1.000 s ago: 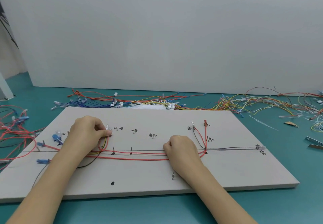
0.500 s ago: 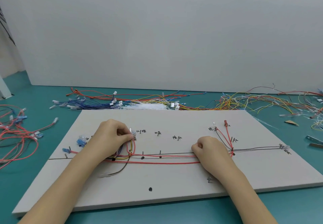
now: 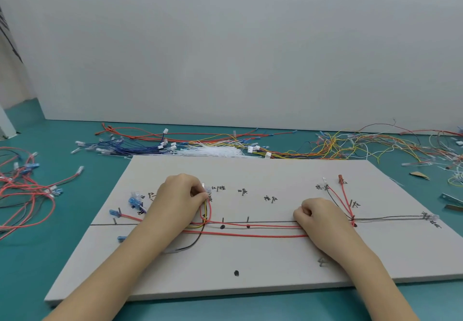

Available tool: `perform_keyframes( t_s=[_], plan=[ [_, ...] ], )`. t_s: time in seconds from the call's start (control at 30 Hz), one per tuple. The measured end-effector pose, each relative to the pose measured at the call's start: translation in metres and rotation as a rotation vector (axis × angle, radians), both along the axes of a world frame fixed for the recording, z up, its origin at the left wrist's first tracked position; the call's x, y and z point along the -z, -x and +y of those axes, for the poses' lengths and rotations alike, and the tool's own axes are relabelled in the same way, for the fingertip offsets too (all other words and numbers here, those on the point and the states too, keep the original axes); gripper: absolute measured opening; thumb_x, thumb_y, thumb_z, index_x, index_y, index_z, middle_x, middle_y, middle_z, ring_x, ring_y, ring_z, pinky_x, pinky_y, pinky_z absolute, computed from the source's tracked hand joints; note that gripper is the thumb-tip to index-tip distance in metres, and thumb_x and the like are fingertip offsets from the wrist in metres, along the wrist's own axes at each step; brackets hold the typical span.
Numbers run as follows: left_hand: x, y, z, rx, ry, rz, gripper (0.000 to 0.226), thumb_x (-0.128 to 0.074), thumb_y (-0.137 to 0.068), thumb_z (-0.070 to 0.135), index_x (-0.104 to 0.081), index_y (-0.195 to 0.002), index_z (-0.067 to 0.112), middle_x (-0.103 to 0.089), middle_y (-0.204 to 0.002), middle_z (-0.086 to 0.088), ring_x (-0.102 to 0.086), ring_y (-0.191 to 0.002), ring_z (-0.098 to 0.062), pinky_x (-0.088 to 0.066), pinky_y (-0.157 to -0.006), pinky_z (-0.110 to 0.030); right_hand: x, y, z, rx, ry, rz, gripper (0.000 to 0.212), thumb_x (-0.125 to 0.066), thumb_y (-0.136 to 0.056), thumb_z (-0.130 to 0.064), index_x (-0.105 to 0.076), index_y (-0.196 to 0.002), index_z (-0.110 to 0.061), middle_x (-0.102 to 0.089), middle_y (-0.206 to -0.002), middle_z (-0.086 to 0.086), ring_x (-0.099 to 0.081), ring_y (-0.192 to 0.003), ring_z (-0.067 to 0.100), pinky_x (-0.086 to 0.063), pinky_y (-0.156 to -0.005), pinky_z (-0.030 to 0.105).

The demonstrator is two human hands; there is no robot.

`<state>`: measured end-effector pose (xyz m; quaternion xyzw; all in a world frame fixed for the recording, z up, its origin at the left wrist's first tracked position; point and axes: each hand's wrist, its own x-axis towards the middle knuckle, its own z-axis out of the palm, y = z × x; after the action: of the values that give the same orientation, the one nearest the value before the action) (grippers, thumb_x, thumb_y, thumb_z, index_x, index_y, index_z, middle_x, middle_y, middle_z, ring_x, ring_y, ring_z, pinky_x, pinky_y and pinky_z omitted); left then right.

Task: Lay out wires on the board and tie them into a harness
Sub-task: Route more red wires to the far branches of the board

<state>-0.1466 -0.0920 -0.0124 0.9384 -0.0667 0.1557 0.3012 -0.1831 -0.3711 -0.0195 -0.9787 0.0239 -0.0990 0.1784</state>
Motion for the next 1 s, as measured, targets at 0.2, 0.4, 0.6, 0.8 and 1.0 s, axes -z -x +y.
perform_keyframes(
  t_s=[0.2, 0.4, 0.6, 0.8, 1.0],
  plan=[
    [0.001, 0.000, -0.006, -0.041, -0.009, 0.025, 0.012, -0.070, -0.085, 0.025, -0.074, -0.075, 0.020, -0.066, -0.070, 0.009, -0.061, -0.071, -0.010, -0.045, -0.063, -0.025, 0.001, 0.002, 0.001, 0.039, 0.054, -0.009, 0.037, -0.047, -0.090, -0.022, -0.030, -0.058, -0.013, -0.038, -0.057, 0.001, -0.034, -0.055, 0.017, -0.022, -0.047, 0.029],
    [-0.007, -0.008, 0.015, 0.064, 0.255, 0.147, 0.014, -0.067, -0.088, 0.032, -0.073, -0.079, 0.025, -0.071, -0.075, 0.009, -0.063, -0.073, -0.007, -0.046, -0.063, -0.022, -0.001, 0.002, 0.002, 0.089, 0.070, -0.029, 0.039, -0.045, -0.091, -0.029, -0.030, -0.059, -0.013, -0.039, -0.057, 0.003, -0.035, -0.055, 0.020, -0.025, -0.049, 0.032],
    [-0.017, -0.023, 0.096, -0.219, 0.211, 0.182, 0.009, -0.066, -0.089, 0.030, -0.071, -0.095, 0.026, -0.071, -0.101, 0.002, -0.061, -0.095, -0.016, -0.044, -0.079, -0.031, -0.003, -0.001, 0.003, 0.106, 0.068, -0.004, 0.038, -0.047, -0.089, -0.032, -0.034, -0.059, -0.013, -0.042, -0.059, 0.004, -0.039, -0.057, 0.023, -0.029, -0.051, 0.031],
    [-0.009, -0.023, 0.133, -0.317, 0.133, 0.444, 0.047, -0.062, -0.093, 0.035, -0.055, -0.132, 0.010, -0.056, -0.136, -0.011, -0.052, -0.121, -0.030, -0.038, -0.104, -0.043, -0.002, -0.002, 0.001, 0.109, 0.064, 0.002, 0.035, -0.047, -0.087, -0.030, -0.034, -0.060, -0.014, -0.043, -0.059, 0.002, -0.041, -0.058, 0.022, -0.030, -0.051, 0.030],
    [-0.010, -0.022, 0.139, -0.295, 0.129, 0.500, 0.042, -0.069, -0.087, 0.037, -0.064, -0.121, 0.013, -0.062, -0.123, -0.006, -0.057, -0.104, -0.025, -0.042, -0.093, -0.037, 0.002, 0.002, -0.003, 0.070, 0.040, -0.035, 0.035, -0.048, -0.087, -0.029, -0.031, -0.059, -0.015, -0.040, -0.055, 0.002, -0.038, -0.055, 0.019, -0.030, -0.051, 0.031]
  ],
)
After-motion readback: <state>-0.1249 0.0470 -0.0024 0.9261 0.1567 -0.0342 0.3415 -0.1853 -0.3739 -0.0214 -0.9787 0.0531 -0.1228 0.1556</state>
